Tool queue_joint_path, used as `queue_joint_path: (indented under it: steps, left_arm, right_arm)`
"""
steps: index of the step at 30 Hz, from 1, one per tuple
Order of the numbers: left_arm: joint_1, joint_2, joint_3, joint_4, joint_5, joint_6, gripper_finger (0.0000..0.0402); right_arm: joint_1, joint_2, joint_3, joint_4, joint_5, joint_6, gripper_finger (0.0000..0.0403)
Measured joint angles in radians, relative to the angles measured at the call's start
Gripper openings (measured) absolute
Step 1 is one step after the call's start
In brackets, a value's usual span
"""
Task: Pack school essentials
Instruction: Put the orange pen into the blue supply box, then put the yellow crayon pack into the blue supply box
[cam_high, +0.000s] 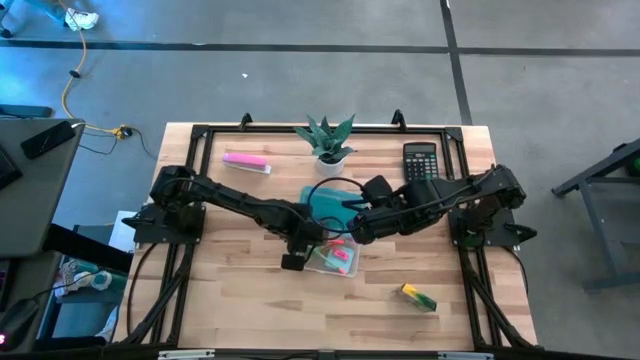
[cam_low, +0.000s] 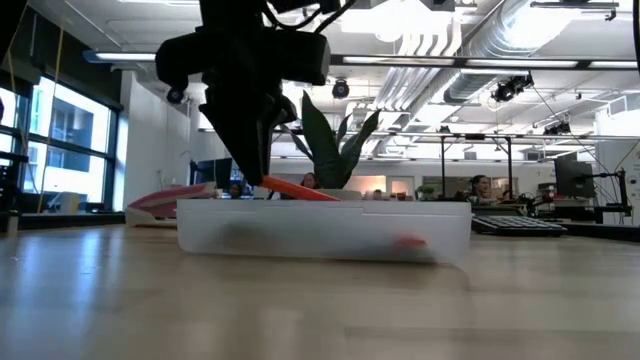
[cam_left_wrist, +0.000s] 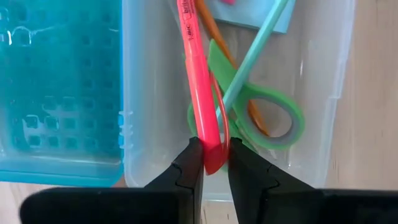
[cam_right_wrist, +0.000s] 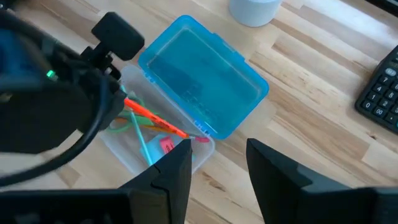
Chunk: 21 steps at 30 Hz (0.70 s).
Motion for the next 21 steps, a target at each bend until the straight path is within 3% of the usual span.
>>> queue_joint_path:
  steps: [9,16,21]
  left_arm:
    - [0.040,0.000,0.000,0.003,0.046,-0.028,0.0099]
    - [0.053,0.000,0.001,0.003,0.048,-0.098,0.0164]
    - [0.064,0.000,0.001,0.002,0.093,-0.124,0.0189]
  right_arm:
    - [0.000,0.000,0.000,0.000,-0.069,-0.171,0.0144]
    - [0.010,0.000,0.000,0.000,-0.067,-0.306,0.0144]
    - [0.026,-0.018,0.000,0.000,-0.064,-0.404,0.0144]
